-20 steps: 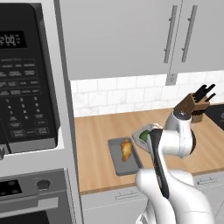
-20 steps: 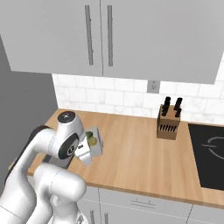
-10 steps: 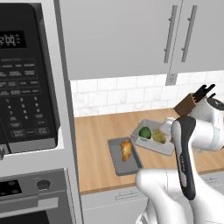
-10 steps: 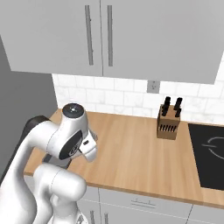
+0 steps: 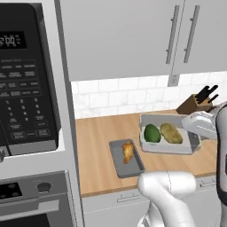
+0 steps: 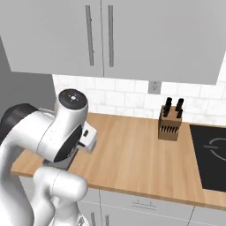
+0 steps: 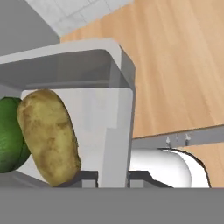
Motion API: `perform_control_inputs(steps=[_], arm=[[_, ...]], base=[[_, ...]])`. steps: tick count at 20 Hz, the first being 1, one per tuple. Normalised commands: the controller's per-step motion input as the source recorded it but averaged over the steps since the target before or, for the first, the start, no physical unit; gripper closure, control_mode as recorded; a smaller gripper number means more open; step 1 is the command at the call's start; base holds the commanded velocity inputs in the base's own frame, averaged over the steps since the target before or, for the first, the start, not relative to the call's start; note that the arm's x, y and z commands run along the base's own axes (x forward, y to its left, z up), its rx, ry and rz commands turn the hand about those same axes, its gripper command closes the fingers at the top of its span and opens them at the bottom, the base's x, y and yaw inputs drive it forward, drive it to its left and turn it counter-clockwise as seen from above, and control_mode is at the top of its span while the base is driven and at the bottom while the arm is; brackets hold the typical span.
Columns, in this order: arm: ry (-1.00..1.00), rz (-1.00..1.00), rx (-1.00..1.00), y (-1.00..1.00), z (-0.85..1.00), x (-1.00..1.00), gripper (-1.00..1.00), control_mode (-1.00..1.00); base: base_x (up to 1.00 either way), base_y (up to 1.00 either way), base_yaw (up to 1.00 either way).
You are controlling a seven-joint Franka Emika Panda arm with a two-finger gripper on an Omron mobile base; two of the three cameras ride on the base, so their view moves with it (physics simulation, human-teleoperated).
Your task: Take the meat container that has the chicken drumstick and place it on the second highest rack of the freezer. Then take the vegetable container that has the potato and avocado and place it on the highest rack of the freezer.
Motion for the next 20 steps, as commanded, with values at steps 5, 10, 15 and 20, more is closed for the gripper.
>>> perform_control_inputs(steps=[5,10,15,20], arm=[[-0.07,0.31,-0.11,0.35,0.86,-0.09,1.0,-1.0],[0.0,0.0,-0.01,0.06,0.08,0.0,1.0,-1.0],[0.0,0.0,0.0,0.0,0.0,0.0,1.0,1.0],[0.0,0.0,0.0,0.0,0.0,0.0,1.0,1.0]], base=[[0.0,0.0,0.0],[0.0,0.0,0.0],[-0.21,0.0,0.0],[-0.98,-0.01,0.12]])
